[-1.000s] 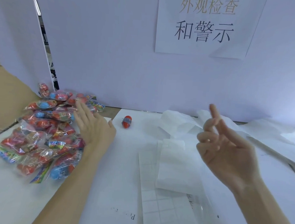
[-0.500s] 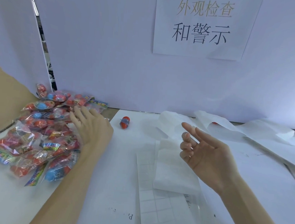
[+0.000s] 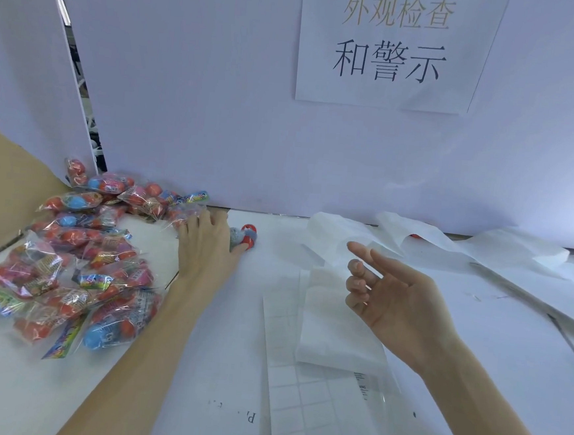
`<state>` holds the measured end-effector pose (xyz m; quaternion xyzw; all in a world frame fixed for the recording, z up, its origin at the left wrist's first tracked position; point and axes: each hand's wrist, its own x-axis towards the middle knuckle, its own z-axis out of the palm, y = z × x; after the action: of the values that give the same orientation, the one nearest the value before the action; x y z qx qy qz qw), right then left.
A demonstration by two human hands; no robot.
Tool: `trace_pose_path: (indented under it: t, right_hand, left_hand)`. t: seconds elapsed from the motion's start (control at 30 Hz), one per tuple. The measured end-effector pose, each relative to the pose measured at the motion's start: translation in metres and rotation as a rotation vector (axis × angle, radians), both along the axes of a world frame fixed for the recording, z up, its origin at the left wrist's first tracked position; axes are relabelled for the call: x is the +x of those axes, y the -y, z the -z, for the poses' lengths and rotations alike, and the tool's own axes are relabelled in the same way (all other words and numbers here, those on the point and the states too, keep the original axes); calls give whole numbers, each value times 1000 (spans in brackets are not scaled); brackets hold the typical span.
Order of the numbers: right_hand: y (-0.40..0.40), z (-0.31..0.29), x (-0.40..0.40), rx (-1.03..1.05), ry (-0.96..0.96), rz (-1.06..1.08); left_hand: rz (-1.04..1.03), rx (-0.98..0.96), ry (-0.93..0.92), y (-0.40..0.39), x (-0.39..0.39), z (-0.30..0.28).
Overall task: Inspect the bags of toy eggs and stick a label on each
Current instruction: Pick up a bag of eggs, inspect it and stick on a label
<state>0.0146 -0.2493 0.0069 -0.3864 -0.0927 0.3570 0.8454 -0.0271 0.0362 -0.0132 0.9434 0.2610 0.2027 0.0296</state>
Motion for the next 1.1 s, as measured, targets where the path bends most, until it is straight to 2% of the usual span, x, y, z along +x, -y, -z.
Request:
trace_pose_path:
  t: [0.07, 0.13, 0.23, 0.33, 0.37, 0.4, 0.47, 0.53, 0.63, 0.8, 0.87, 1.0, 1.1]
  right_hand:
    - [-1, 0, -1, -12, -3, -3]
    - [-2, 0, -2, -30, -7, 1]
    - [-3, -1, -3, -62, -18, 15]
    - [-4, 1, -3, -90, -14, 26]
    - [-4, 1, -3, -102, 1, 20]
    - [-4, 1, -3, -120, 24, 7]
    - [-6, 2, -5, -166, 81, -9]
    - [-11, 5, -10, -196, 143, 63]
    - [-16, 9, -13, -233, 257, 239]
    - [-13, 2, -15, -337, 459, 185]
    - [-13, 3, -14, -412, 537, 218]
    - [-7, 9, -4, -399, 436, 407]
    - [-1, 5, 1, -395, 324, 350]
  left_hand:
    - [20, -4, 8, -3, 0, 2]
    - [56, -67, 103, -3, 2, 3]
    - [132, -143, 379, 7, 2, -5]
    - [198, -90, 608, 28, 3, -14]
    - [210, -158, 667, 35, 3, -17]
    - [238, -308, 715, 43, 2, -19]
    - [321, -724, 780, 57, 1, -23]
    - [379, -1057, 782, 68, 0, -24]
    - [484, -1302, 671, 81, -2, -26]
    - [758, -1260, 319, 90, -2, -18]
    - [767, -1240, 247, 91, -1, -17]
    - [686, -1274, 228, 81, 3, -15]
    - [658, -1286, 290, 75, 6, -8]
